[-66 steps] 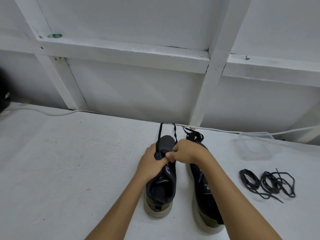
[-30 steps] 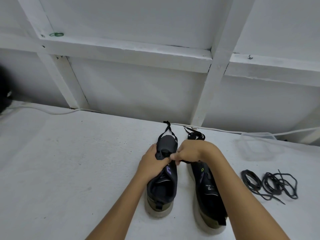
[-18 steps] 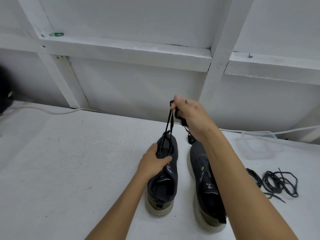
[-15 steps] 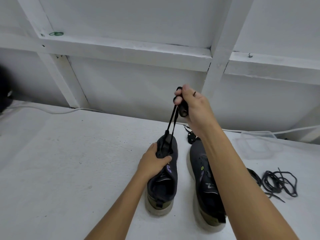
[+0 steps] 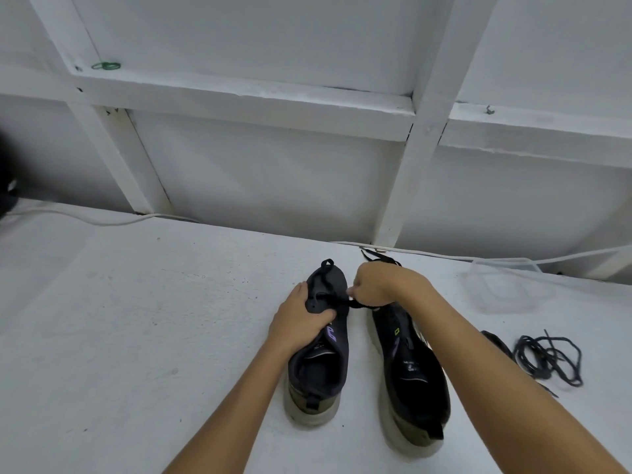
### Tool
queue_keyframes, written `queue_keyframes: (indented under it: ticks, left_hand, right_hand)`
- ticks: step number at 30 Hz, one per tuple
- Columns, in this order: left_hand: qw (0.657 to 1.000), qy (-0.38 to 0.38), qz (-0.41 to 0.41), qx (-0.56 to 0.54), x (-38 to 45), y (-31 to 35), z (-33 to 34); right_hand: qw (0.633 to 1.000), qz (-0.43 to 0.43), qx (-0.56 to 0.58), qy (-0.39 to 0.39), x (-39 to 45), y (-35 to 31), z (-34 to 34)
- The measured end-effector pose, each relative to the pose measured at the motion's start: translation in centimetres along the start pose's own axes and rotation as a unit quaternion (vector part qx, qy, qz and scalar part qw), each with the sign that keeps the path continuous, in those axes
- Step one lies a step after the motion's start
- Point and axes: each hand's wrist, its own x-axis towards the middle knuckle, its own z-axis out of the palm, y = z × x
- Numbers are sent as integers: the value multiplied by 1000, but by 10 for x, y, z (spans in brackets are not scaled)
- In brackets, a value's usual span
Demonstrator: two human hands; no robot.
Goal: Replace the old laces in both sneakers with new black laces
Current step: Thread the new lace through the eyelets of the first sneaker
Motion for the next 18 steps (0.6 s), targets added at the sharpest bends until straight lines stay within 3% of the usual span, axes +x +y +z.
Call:
queue_keyframes:
  ticks: [3, 6, 11, 14, 18]
  left_hand:
    - [1000, 1, 3, -3, 1, 0, 1]
    - [1000, 5, 2, -7, 0, 0, 1]
    - [1000, -3, -6, 2, 0, 2, 0]
    - [1000, -10, -18, 4, 2, 0, 0]
    - [999, -17, -38, 14, 8, -10, 3]
  right_hand:
    - [984, -29, 146, -93, -10, -3, -4]
    - [953, -32, 279, -112, -16, -3, -6]
    - [934, -88, 342, -49, -20, -6, -14]
    - [899, -161, 407, 5, -29, -11, -30]
    - [858, -197, 470, 62, -43, -11, -59]
